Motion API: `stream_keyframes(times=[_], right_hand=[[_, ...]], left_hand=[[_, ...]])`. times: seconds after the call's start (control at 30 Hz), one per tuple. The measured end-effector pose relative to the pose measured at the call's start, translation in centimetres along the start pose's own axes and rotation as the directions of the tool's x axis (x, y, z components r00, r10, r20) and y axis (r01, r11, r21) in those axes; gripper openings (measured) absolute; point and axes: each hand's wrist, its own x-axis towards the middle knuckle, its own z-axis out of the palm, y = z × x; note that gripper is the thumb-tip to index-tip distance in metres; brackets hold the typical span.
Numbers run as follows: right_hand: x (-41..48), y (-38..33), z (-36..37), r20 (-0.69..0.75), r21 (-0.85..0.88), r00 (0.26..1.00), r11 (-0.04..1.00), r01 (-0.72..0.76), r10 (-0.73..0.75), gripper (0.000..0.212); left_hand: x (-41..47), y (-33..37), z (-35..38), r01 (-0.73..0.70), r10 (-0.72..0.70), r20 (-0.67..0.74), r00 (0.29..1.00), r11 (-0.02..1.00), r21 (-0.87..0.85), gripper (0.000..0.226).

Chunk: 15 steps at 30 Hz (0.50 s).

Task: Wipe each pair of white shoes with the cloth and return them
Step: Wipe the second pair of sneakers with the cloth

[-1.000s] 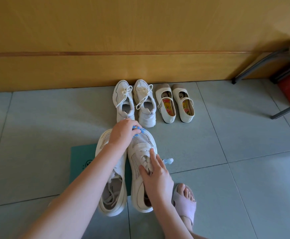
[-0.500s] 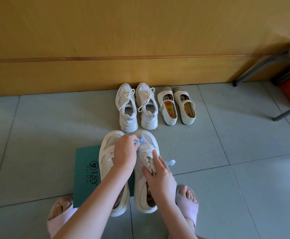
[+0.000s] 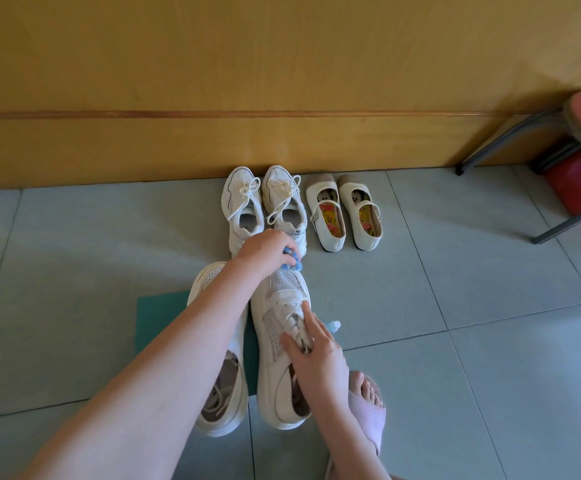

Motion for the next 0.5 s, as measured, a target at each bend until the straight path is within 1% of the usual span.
stream_keyframes(times=[0.07,0.17,0.23,0.37,0.5], right_hand=[[0.1,0.1,0.0,-0.012,0.022,1.000,1.000,-0.014,0.014,0.062],[0.0,0.2,0.0,-0.015,0.039,1.000,0.999,-0.020,0.020,0.060],[0.0,0.3,0.0,-0.012,0.042,1.000,0.999,-0.012,0.012,0.061],[0.0,0.7,-0.3,0.001,0.103,1.000,0.995,-0.021,0.021,0.060],[0.2,1.1,-0.7,0.016,0.151,0.999,0.988,-0.043,0.041,0.059]], left_hand=[[0.1,-0.1,-0.4,0.013,-0.013,0.002,1.000,1.000,-0.005,0.020],[-0.5,-1.3,0.5,0.070,-0.081,-0.116,0.990,0.993,-0.095,0.021],[-1.0,-2.0,1.6,0.099,-0.137,-0.205,0.969,0.978,-0.185,0.020],[-1.6,-1.8,2.8,0.125,-0.195,-0.302,0.933,0.964,-0.235,0.021],[-2.5,-1.5,3.6,0.101,-0.252,-0.392,0.885,0.925,-0.365,0.018]])
